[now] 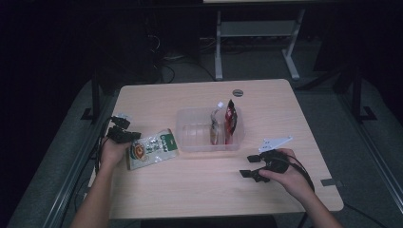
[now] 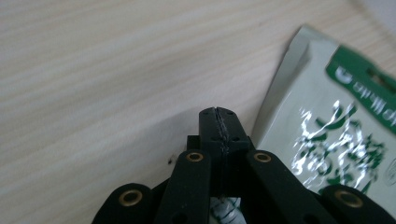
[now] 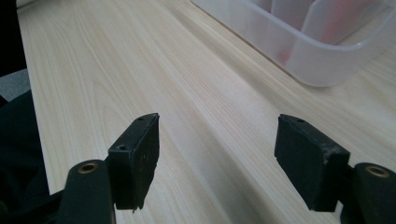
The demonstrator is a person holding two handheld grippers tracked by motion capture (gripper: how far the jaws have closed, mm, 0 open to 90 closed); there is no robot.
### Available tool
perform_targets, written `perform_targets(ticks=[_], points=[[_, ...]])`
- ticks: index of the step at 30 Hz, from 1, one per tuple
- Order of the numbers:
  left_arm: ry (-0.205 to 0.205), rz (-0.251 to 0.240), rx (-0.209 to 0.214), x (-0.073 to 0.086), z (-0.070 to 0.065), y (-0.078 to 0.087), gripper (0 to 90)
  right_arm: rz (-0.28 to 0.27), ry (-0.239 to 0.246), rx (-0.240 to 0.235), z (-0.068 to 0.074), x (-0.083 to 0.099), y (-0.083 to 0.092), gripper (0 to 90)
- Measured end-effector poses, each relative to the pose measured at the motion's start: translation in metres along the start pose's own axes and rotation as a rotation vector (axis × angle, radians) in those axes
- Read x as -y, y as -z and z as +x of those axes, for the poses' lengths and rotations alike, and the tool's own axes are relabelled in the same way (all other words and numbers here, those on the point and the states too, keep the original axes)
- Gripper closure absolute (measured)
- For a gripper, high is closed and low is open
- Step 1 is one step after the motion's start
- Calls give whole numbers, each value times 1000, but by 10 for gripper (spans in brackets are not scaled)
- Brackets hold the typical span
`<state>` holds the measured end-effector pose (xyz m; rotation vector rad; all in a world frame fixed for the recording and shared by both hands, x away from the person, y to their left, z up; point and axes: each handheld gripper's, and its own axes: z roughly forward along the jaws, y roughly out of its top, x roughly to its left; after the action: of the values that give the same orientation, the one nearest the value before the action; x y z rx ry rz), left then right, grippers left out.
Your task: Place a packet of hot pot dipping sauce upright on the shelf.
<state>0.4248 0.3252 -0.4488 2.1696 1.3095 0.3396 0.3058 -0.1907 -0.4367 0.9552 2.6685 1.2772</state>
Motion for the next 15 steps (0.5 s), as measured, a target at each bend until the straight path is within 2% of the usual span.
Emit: perform_targets(ticks=[5, 8, 11, 13, 15], points=[[-13, -4, 12, 4, -2, 2, 898, -13, -12, -5, 0, 0, 1, 304], [-44, 7, 35, 6, -6, 1, 898, -17, -14, -10, 0, -1, 2, 305], [-83, -13, 73, 4, -11, 1, 898, -18, -15, -12, 0, -1, 2, 305], [-103, -6, 80, 3, -16, 1, 899, -15, -17, -13, 0, -1, 1, 305], [-124, -7, 106, 2, -19, 0, 898, -15, -17, -13, 0, -1, 1, 306]])
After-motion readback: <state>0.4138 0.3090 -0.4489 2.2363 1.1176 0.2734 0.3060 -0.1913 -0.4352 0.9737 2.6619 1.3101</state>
